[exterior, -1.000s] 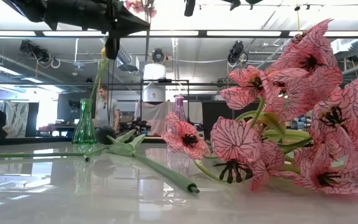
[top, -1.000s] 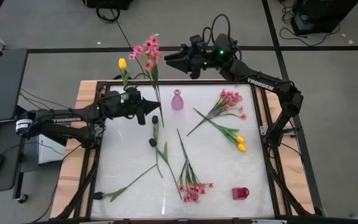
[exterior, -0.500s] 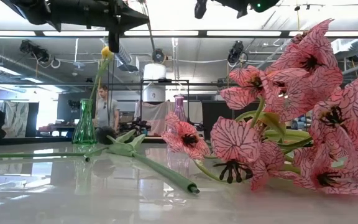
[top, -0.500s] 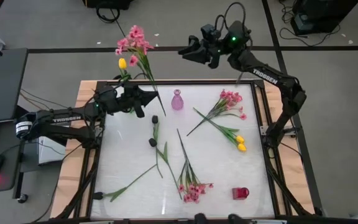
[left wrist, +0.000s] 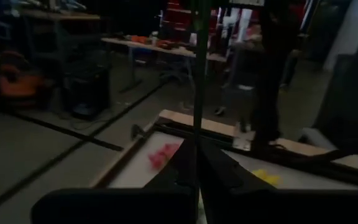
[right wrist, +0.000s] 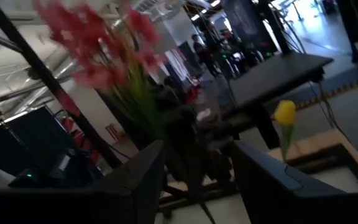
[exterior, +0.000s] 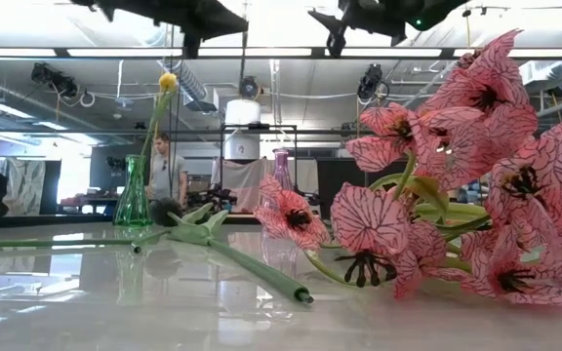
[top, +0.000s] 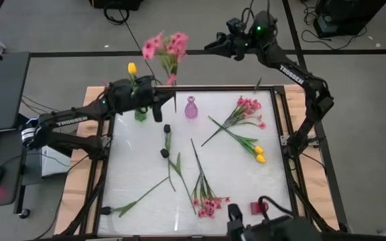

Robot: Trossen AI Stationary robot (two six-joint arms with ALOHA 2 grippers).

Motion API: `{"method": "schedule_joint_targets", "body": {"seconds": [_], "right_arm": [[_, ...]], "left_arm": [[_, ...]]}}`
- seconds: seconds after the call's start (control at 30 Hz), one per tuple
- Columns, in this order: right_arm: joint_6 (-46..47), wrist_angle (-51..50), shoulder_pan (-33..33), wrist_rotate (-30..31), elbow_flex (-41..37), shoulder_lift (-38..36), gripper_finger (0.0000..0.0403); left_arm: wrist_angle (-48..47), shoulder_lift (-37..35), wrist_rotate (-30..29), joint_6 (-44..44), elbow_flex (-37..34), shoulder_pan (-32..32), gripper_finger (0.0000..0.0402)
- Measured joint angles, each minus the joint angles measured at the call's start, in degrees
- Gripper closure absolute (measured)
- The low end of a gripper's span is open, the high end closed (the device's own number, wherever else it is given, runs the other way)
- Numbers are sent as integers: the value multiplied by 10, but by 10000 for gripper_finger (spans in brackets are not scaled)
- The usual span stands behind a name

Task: Sort flowers into vase by color
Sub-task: Put the top left pink flowers into the purple vase

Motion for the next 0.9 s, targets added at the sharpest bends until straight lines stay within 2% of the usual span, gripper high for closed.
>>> {"method": "schedule_joint_targets", "body": {"seconds": [0.1, 0.33, 0.53, 0.9], "right_arm": [[-36, -53, -17, -8, 0, 0, 207], [-150, -203, -50, 3, 0, 0, 207], [-222, -293, -64, 25, 0, 0, 207], [-257, -339, -95, 102, 0, 0, 207]], "left_arm": [[-27, 31, -1, 14, 41, 19, 391], [-22, 102, -2, 35, 111, 54, 391], [39, 151, 14, 14, 118, 73, 391], [91, 223, 18, 6, 118, 75, 391]]}}
